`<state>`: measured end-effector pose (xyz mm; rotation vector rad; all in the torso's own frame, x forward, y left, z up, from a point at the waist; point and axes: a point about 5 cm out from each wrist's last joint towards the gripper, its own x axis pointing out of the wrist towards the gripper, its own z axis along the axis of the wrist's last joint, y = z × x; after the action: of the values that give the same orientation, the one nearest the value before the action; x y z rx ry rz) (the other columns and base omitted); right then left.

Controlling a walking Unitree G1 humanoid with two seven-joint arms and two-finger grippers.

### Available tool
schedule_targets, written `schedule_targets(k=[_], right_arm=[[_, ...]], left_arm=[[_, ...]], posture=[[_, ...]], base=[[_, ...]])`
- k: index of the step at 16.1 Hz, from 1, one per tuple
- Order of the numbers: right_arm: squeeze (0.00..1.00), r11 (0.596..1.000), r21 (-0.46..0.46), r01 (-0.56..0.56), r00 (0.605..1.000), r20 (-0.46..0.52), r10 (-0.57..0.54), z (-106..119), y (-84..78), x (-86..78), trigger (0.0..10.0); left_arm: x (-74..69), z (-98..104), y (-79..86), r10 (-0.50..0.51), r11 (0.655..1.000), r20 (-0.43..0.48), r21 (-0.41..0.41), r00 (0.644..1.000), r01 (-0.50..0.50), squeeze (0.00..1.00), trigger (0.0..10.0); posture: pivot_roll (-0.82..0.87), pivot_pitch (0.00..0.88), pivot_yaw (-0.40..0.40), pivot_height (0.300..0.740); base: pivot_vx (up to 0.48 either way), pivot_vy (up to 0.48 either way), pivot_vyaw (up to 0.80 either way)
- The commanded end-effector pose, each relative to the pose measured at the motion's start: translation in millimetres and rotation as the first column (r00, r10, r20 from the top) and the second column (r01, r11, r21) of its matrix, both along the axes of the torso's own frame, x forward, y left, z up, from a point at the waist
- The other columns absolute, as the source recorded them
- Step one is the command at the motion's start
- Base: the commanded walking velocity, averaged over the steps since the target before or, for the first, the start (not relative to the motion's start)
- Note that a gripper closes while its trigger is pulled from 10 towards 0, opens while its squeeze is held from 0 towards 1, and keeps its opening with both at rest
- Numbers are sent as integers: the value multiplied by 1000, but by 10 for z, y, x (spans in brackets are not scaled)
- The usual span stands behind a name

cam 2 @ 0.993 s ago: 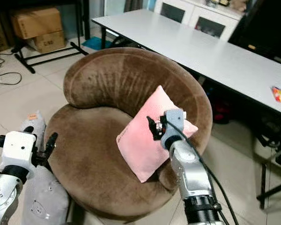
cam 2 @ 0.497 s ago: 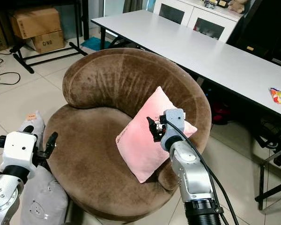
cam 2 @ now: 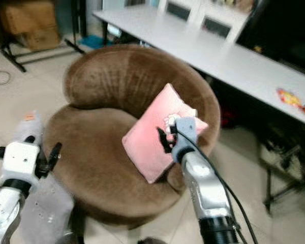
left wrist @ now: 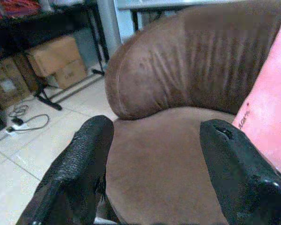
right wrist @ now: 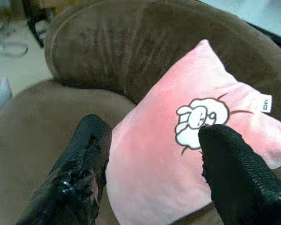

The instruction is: Move the pillow to the sofa from floor

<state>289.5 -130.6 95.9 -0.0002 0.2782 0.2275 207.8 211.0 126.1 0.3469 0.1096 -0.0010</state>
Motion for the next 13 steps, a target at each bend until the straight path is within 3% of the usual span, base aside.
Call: schedule_targets(k=[1, 6, 13], right_arm=[[0, 1000, -22, -2, 1000, 8, 2, 17, -23, 13, 10000], [0, 1000, 9, -1, 1000, -14, 1, -6, -26, 15, 10000], [0, 998, -45, -35, 999, -20, 34, 13, 8, 59, 10000]], left_arm=[[-38, -64, -32, -3, 1000, -25, -9, 1000, 3, 0, 10000], [-43, -82, -17, 26, 999, -25, -30, 999, -27, 0, 10000], [-27, -68, -13, 38, 999, -19, -36, 999, -38, 0, 10000]], posture=[[11, 0, -160, 740], [22, 0, -182, 740], [8, 0, -175, 740]], base=[[-292, 0, 0], [-50, 0, 0], [0, 348, 0]])
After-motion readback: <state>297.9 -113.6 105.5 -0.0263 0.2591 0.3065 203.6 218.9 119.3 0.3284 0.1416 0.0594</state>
